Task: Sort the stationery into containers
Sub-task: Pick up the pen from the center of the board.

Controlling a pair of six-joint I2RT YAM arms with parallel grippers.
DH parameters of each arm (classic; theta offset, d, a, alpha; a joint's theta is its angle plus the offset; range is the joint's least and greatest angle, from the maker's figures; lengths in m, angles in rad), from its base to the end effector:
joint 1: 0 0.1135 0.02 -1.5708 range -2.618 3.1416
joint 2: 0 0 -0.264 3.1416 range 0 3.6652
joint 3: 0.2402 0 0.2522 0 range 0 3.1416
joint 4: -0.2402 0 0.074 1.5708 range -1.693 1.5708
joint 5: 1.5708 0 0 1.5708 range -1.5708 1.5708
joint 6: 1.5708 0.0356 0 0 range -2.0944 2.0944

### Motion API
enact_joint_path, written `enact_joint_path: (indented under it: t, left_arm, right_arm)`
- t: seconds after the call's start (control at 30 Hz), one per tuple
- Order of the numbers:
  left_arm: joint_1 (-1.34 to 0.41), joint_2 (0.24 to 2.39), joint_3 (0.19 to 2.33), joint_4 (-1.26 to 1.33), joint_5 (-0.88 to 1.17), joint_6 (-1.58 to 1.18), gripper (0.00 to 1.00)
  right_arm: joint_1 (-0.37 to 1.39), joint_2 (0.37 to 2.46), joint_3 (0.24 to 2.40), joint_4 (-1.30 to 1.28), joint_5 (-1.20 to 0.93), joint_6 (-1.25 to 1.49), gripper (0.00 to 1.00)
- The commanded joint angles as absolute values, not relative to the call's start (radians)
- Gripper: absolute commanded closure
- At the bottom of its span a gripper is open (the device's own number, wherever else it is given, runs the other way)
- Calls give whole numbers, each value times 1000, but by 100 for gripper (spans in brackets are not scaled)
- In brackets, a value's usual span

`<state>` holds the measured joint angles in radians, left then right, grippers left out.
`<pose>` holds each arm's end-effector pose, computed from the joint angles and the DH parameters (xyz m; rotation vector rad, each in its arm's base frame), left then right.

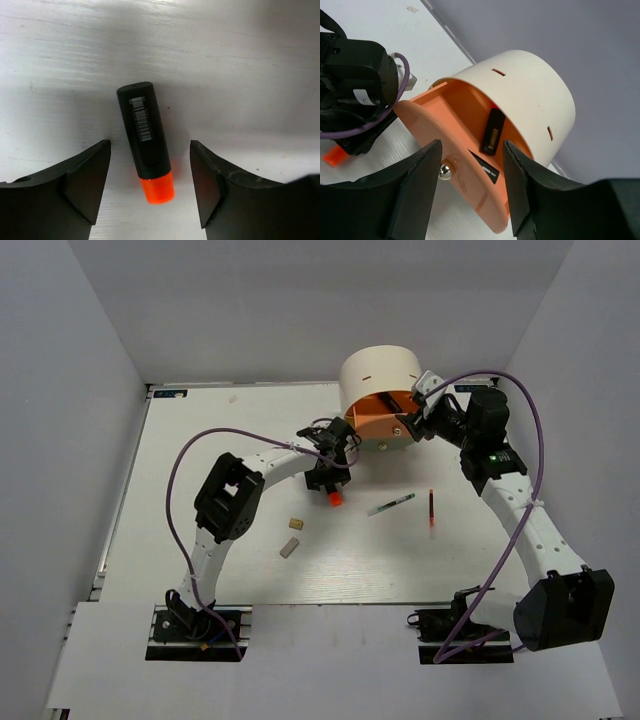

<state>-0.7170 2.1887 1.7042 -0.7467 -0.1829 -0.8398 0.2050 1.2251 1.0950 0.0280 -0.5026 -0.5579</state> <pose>0.3464 -0.2934 0.1649 -0.2133 2.7611 -0.1525 0.2764 0.0750 0.3789 -0.9513 1.3634 0.1527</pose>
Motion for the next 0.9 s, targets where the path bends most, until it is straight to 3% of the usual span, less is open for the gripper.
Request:
enact_joint_path:
  t: [0.0,0.17,0.27,0.3,0.37,0.43,0.53,0.57,0.67,0.7,0.77,0.8,0.87]
  left_arm:
    - [-733,2238,1700,-868,-232,-848,26]
    - [-742,2215,1649,-868,-250,-848,34]
    - [-742,2188,1583,-858,-250,-857,44]
    - [-742,2163,1541,-842,-250,-857,53]
    - [-742,2134,1470,-821,-250,-857,64]
    - [-742,2085,1428,-784,-241,-857,81]
    - [-742,2016,1381,-732,-232,-857,94]
    - [-742,1999,1370,-721,-232,-841,94]
    - [-742,1938,1370,-667,-232,-787,100]
    - [-742,1883,1370,-623,-245,-773,100]
    - [-742,1818,1358,-559,-255,-694,100]
    - [-742,1746,1348,-517,-264,-660,100]
    - [-742,1677,1310,-382,-264,-591,100]
  right_arm:
    - [196,1190,1078,93,-522,-529,42]
    - [192,1172,1060,113,-523,-519,42]
    - [192,1163,1042,127,-514,-506,40]
    - [187,1158,1037,135,-509,-502,38]
    - [187,1146,1009,173,-448,-451,19]
    - [183,1134,987,218,-379,-396,10]
    - [181,1150,1006,195,-290,-316,10]
    - [179,1152,1014,167,-285,-284,10]
    - [167,1137,997,164,-314,-255,27]
    - [160,1109,977,172,-333,-232,44]
    - [155,1100,951,187,-350,-210,64]
    - [155,1083,948,186,-359,-198,79]
    - [147,1083,943,176,-368,-190,91]
